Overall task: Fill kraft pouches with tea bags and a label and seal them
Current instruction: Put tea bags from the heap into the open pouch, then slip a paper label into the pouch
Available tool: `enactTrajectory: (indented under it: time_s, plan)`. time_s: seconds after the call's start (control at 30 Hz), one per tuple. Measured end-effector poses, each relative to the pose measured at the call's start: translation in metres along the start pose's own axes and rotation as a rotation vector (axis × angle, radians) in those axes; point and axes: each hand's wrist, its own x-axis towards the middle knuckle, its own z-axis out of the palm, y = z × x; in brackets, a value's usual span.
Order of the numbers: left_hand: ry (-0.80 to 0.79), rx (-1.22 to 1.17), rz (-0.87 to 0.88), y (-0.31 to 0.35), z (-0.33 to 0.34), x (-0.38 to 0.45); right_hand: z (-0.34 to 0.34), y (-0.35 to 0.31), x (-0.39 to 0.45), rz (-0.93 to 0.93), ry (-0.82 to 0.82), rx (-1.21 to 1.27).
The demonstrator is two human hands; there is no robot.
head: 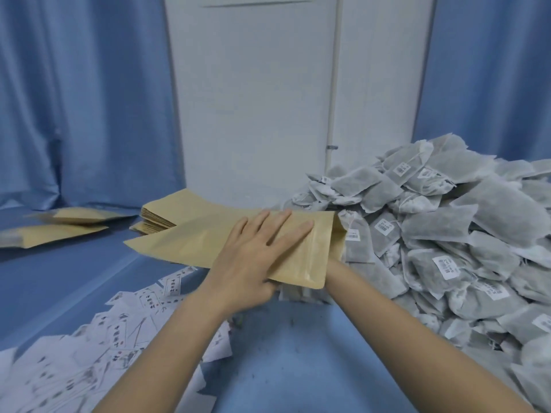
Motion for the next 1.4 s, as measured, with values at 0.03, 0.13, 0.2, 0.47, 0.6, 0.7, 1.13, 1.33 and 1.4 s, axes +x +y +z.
enactTrajectory:
  time_s: [0.03,0.13,0.2,0.47,0.6,0.7,1.13,1.33,1.4]
  plan:
    - [0.045,-0.049,-0.036,-0.011,-0.006,-0.006,0.004,-0.013,0.004,-0.001,-0.025,0.111]
    - [0.171,-0.295,-0.224,-0.050,-0.020,-0.027,0.019,-0.057,0.021,-0.076,-0.194,0.010]
    - [0.229,-0.419,-0.344,-0.073,-0.027,-0.042,0.033,-0.075,0.031,-0.142,-0.262,-0.080]
    - [0.310,-0.385,-0.458,-0.127,-0.054,-0.090,0.079,-0.054,0.040,-0.603,0.306,0.217]
    - [0.205,-0.170,-0.376,-0.142,-0.049,-0.102,0.117,-0.002,0.029,-0.722,0.391,0.047]
    - [0.270,-0.170,-0.398,-0.150,-0.045,-0.109,0.139,0.031,0.031,-0.570,0.110,-0.026]
    - [0.306,-0.249,-0.428,-0.148,-0.041,-0.109,0.164,0.058,0.058,-0.043,-0.215,-0.175]
    - [0.275,-0.242,-0.473,-0.140,-0.036,-0.103,0.143,0.053,0.054,-0.008,-0.117,-0.034]
    - [0.273,-0.240,-0.476,-0.137,-0.037,-0.101,0.132,0.052,0.051,-0.047,-0.086,0.031]
